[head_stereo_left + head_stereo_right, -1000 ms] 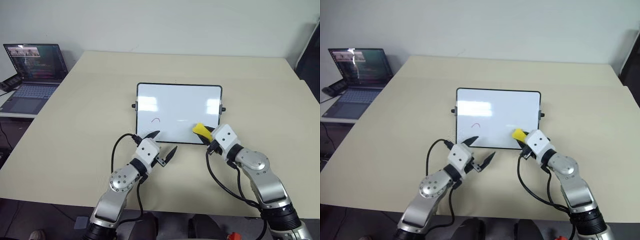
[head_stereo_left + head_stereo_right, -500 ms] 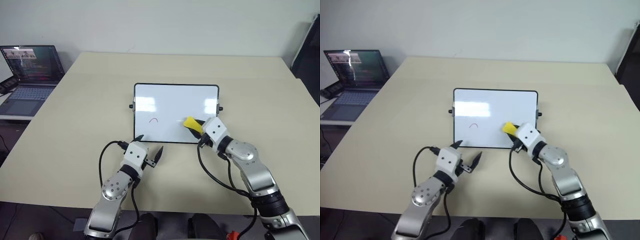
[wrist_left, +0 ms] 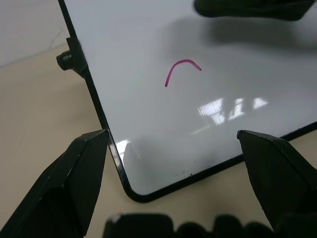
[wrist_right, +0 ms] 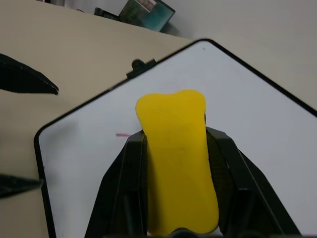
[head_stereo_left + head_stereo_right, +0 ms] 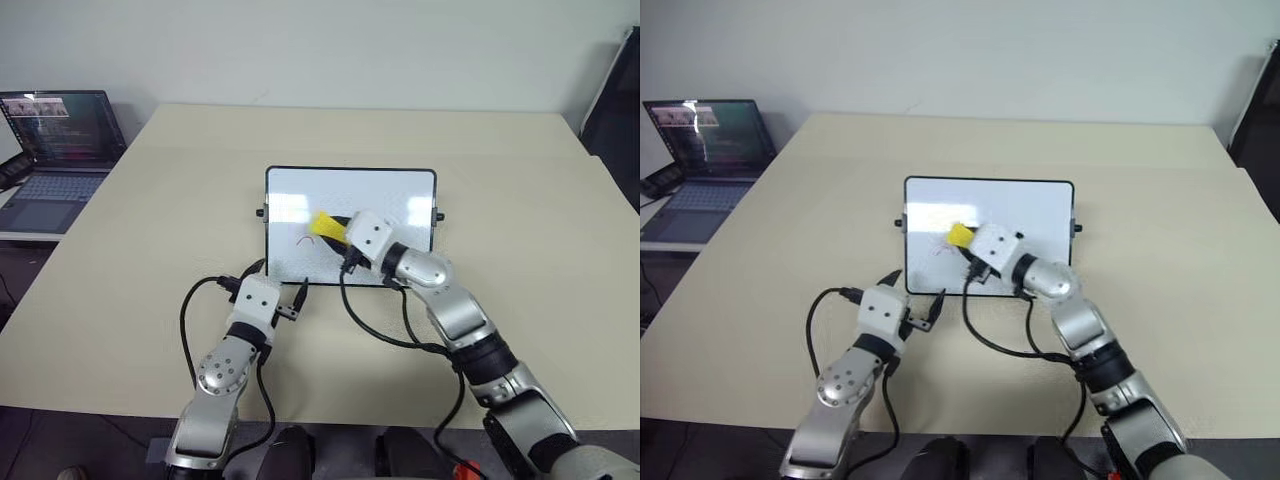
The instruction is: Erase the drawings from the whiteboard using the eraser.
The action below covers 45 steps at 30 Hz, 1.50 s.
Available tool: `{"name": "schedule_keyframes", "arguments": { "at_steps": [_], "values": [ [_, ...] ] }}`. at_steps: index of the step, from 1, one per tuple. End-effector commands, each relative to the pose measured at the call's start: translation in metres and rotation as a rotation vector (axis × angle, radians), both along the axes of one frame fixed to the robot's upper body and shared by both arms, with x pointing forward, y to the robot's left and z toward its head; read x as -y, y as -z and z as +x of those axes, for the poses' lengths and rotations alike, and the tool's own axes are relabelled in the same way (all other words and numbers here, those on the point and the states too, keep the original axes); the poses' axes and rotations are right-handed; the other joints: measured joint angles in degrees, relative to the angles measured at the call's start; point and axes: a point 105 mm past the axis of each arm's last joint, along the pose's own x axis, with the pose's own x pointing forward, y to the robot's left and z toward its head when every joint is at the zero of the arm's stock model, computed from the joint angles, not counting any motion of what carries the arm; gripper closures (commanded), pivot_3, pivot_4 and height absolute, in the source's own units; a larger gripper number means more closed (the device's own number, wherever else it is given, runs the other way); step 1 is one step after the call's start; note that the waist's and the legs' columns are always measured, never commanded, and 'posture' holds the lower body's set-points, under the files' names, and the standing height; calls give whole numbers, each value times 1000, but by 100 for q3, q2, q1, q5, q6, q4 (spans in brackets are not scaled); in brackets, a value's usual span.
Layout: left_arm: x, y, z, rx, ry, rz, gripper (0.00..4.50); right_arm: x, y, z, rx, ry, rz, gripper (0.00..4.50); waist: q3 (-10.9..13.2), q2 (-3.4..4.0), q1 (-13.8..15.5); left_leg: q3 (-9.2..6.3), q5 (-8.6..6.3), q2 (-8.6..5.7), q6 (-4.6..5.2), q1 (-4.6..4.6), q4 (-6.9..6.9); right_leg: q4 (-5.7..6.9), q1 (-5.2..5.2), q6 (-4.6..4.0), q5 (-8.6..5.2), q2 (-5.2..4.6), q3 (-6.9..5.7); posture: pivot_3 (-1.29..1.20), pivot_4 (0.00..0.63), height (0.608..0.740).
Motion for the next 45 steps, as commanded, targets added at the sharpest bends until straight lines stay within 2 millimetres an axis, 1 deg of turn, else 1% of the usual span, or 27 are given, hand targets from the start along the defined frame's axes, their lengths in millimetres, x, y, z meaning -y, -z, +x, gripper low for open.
{"name": "schedule_keyframes", "arguments": {
  "at_steps": [1, 6, 9, 14, 23, 26, 28, 32, 36, 38, 42, 45],
  "values": [
    [3, -11, 2, 40, 8, 1, 0, -13, 0, -2, 25, -34, -26, 3225, 0, 0, 2, 0, 0, 0, 0, -1, 0, 0, -1, 0, 0, 0, 0, 0, 150, 740],
    [5, -11, 1, 42, 18, 3, 0, -22, 16, -2, 8, -53, -105, 3225, 0, 0, 0, 1, 0, 0, 0, -1, 0, 2, -3, 0, 0, 0, 1, 0, 150, 740],
    [4, -11, 0, 42, 14, 2, 0, -22, 22, 3, 3, -32, -150, 3225, 0, 0, 0, 1, 0, 1, 0, -1, 0, 3, -4, 0, 0, 0, 1, 0, 150, 740],
    [3, -9, -4, 36, 10, 0, 0, -23, 22, 8, 20, -11, -162, 3225, -1, 1, -4, 2, 0, 2, -1, 1, 0, 6, -5, 0, 0, 0, 0, 0, 150, 740],
    [1, -8, -6, 35, 8, 0, 0, -42, 22, 5, 39, -34, -168, 3225, -1, 2, -9, 3, 1, 3, -1, 4, 2, 15, -6, -1, 1, 1, 1, 0, 150, 740],
    [1, -7, -7, 34, 6, 0, 0, -42, 24, 7, 40, -24, -199, 3225, -1, 2, -9, 4, 1, 4, -1, 3, 1, 15, -9, -1, 0, 1, 1, 0, 150, 740],
    [1, -7, -7, 34, 8, -1, 0, -33, 34, 10, 29, -10, -269, 3225, -2, 2, -9, 5, 1, 4, -1, 3, 1, 15, -9, -1, 1, 1, 2, 0, 150, 740],
    [3, -7, -8, 32, 12, -4, 0, -3, 44, 21, 6, 61, -357, 3225, -4, 2, 32, 1, 1, 4, -1, 4, 3, 19, -6, -1, 0, 1, -1, 0, 150, 740],
    [7, -9, -8, 31, 24, -7, 0, 37, 53, 26, -24, 139, -414, 3225, -6, 3, 123, -12, -4, -4, 8, 4, 12, 16, 4, -1, 1, -4, -4, 0, 150, 740],
    [7, -10, -8, 32, 24, -7, 0, 53, 57, 26, -40, 169, -427, 3225, -9, 4, 150, -13, -6, -4, 12, 10, 14, 17, 12, -1, 1, -5, -4, 0, 150, 740],
    [8, -11, -6, 32, 29, -8, 0, 78, 64, 20, -75, 219, -443, 3225, -14, 10, 184, -26, -4, -6, 14, 29, 15, 16, 41, -3, 2, -5, -3, 0, 150, 740],
    [9, -11, -5, 30, 34, -9, 0, 89, 67, 15, -93, 239, -450, 3225, -16, 8, 184, -26, -4, -7, 15, 47, 14, 16, 57, -4, 3, -5, -3, 0, 150, 740]
  ]
}}
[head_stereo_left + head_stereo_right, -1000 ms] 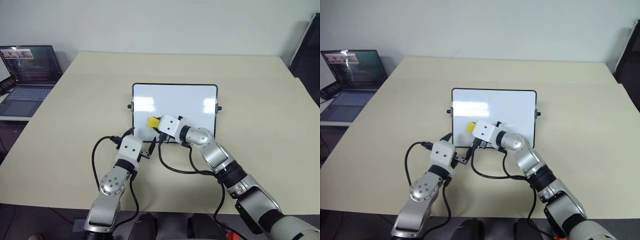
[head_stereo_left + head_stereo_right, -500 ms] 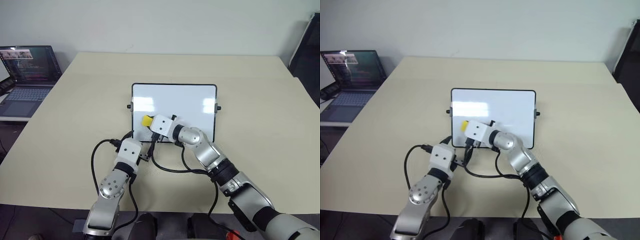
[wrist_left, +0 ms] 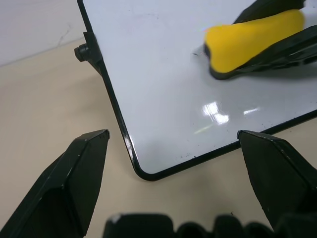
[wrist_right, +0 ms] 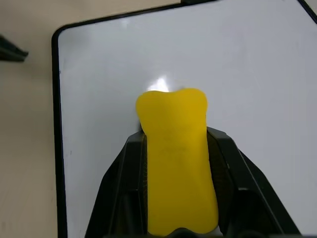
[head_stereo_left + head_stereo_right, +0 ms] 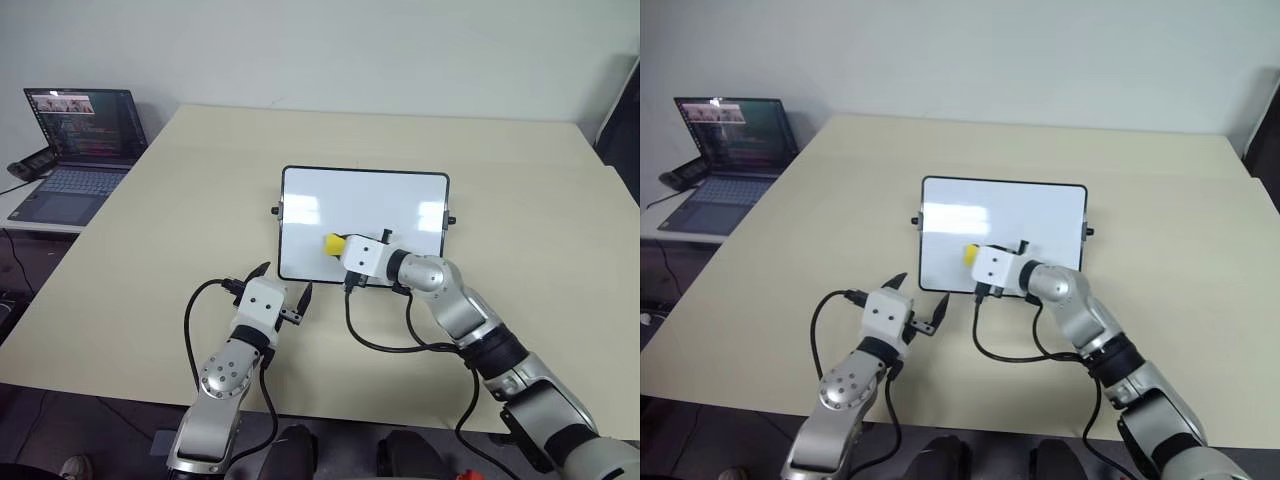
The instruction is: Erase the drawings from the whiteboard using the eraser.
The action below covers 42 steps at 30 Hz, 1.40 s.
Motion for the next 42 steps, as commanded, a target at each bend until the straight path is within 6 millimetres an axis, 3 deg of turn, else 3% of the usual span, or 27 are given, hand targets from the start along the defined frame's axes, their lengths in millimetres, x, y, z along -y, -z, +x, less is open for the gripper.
{"name": "schedule_keyframes", "arguments": {
  "at_steps": [1, 4, 14, 23, 29, 36, 42],
  "values": [
    [5, -16, 0, 58, 24, -8, 0, 49, 25, 7, -96, 176, -70, 3225, -1, -1, 0, 1, 0, 0, 1, 2, 0, 0, 2, 0, 0, 0, 0, 0, 150, 740],
    [6, -15, 1, 57, 28, -9, 0, 52, 26, 1, -100, 180, -57, 3225, -2, -3, -1, -2, 1, -1, 1, 2, 0, 0, 4, -1, 1, 0, 0, 0, 150, 740],
    [8, -11, 3, 54, 42, -12, 0, -8, -26, -7, 30, 14, 234, 3225, 2, -4, -93, 11, 2, 3, -1, -4, -12, 1, -14, -2, 2, 4, 0, 0, 150, 740],
    [8, -9, 1, 54, 40, -15, 0, -46, -45, 21, 82, 29, 274, 3225, 2, -2, -205, 28, 14, 11, -22, -45, -20, -12, -61, -2, 2, 6, 0, 0, 150, 740],
    [6, -9, -1, 52, 30, -12, 0, -47, -28, 25, 44, 37, 204, 3225, 2, -2, -188, 27, 14, 11, -21, -45, -19, -12, -62, -2, 2, 6, 0, 0, 150, 740],
    [5, -9, -2, 50, 28, -10, 0, -20, 11, 16, -54, 75, 76, 3225, -3, -1, -170, 22, 4, 11, -3, -38, -16, -8, -52, -2, 2, 5, 0, 0, 150, 740],
    [7, -11, -1, 52, 35, -14, 0, -2, 20, 10, -94, 120, 43, 3225, -4, -2, -154, 12, 4, 10, -2, -17, -13, -6, -24, -2, 2, 5, 0, 0, 150, 740]
  ]
}}
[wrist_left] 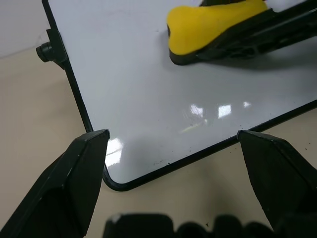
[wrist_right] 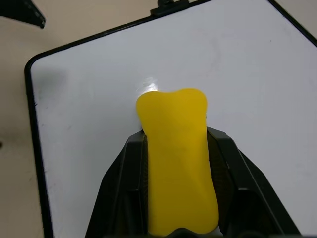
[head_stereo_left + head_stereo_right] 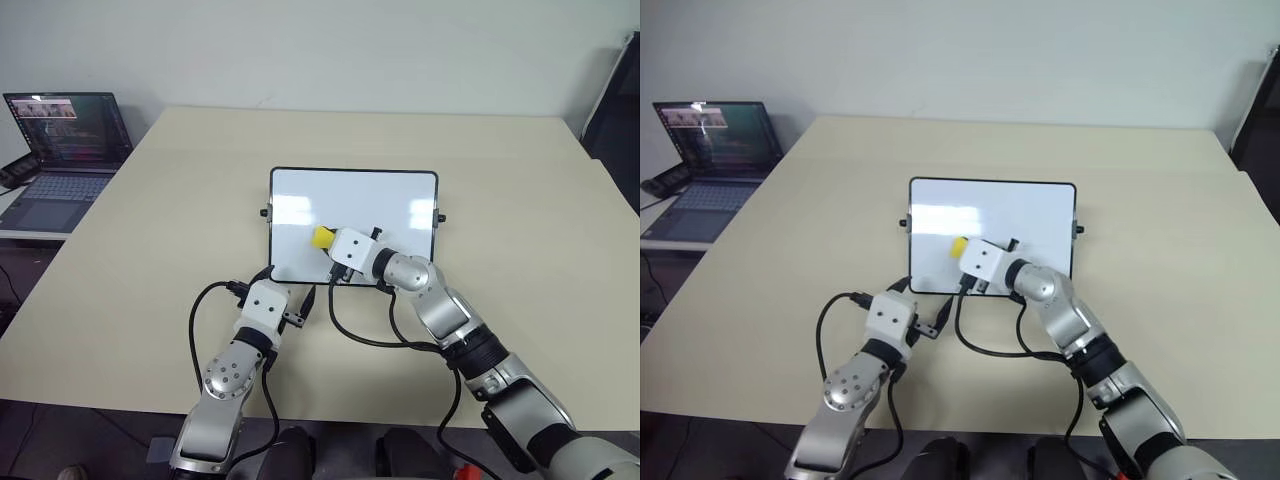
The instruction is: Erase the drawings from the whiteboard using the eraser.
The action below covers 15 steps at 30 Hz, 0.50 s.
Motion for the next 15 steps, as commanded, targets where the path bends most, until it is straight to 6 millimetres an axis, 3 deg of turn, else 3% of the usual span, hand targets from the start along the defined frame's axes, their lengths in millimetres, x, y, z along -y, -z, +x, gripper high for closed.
{"name": "schedule_keyframes", "arguments": {
  "at_steps": [1, 8, 12, 15],
  "values": [
    [4, -18, 0, 67, 14, -9, 0, 29, 26, 5, -89, 103, -83, 3225, 0, -1, 10, -1, 0, -1, 0, 3, 0, 0, 3, 0, 0, 0, 0, 0, 150, 740],
    [5, -19, 1, 68, 19, -10, 0, 40, 17, 1, -84, 124, -40, 3225, 0, -1, 26, -5, 0, -3, 0, 7, 0, -3, 10, 0, 0, -1, 0, 0, 150, 740],
    [6, -20, 1, 70, 24, -10, 0, 38, -1, -11, -70, 93, 95, 3225, 0, -2, 42, -9, 0, -3, 0, 0, 0, -8, 8, 0, 0, -2, 1, 0, 150, 740],
    [7, -22, 2, 74, 31, -6, 0, 42, -4, -21, -87, 88, 105, 3225, 1, -2, 27, -7, 0, -2, -1, -10, 0, -8, -2, 0, 0, -1, 1, 0, 150, 740]
  ]
}}
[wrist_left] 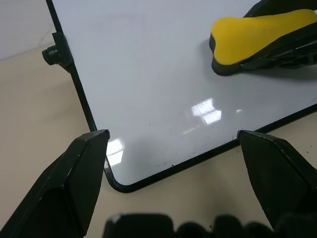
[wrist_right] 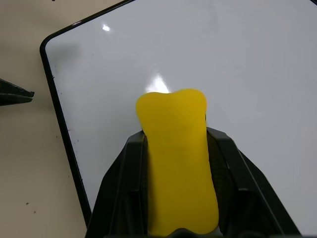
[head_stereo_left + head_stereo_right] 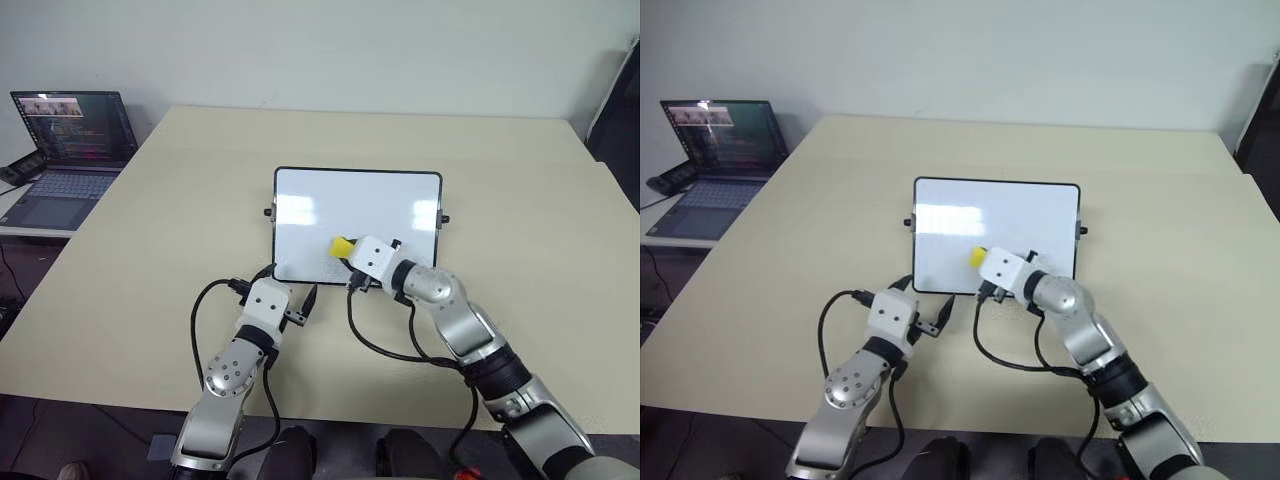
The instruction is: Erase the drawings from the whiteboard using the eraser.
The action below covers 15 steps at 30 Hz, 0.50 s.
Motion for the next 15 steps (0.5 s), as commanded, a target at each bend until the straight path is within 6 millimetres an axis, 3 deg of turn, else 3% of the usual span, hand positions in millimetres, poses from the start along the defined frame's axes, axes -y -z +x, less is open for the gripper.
{"name": "schedule_keyframes", "arguments": {
  "at_steps": [1, 4, 7, 10, 15],
  "values": [
    [6, -19, 0, 71, 27, -6, 0, 13, -11, -5, 1, 30, 18, 3225, 0, 0, -13, 0, 0, 0, 0, -3, -1, 0, -2, 0, 0, 0, 0, 0, 150, 740],
    [21, -30, 0, 91, 142, -32, 0, 42, -34, -15, 15, 121, 76, 3225, 2, 0, 1, -2, 0, 0, 0, -11, -1, -3, -7, 0, 0, 0, 0, 0, 150, 740],
    [29, -34, 0, 84, 211, -52, 0, 60, -43, -22, 25, 188, 65, 3225, 4, 1, 39, -3, 1, -3, -2, -32, -1, -7, -23, 0, 0, -2, -1, 0, 150, 740],
    [53, -47, 7, 62, 404, -100, 0, 95, -57, -34, 3, 360, 105, 3225, 6, 4, 34, 3, 1, -2, -1, -31, -5, -5, -29, 0, 0, 0, -1, 0, 150, 740],
    [85, -53, 4, -12, 694, -108, 0, 134, -51, -57, -89, 586, 138, 3225, 6, 4, 26, 9, 1, -2, -2, -33, -4, -8, -28, 0, -1, 4, -5, 0, 150, 740]
  ]
}}
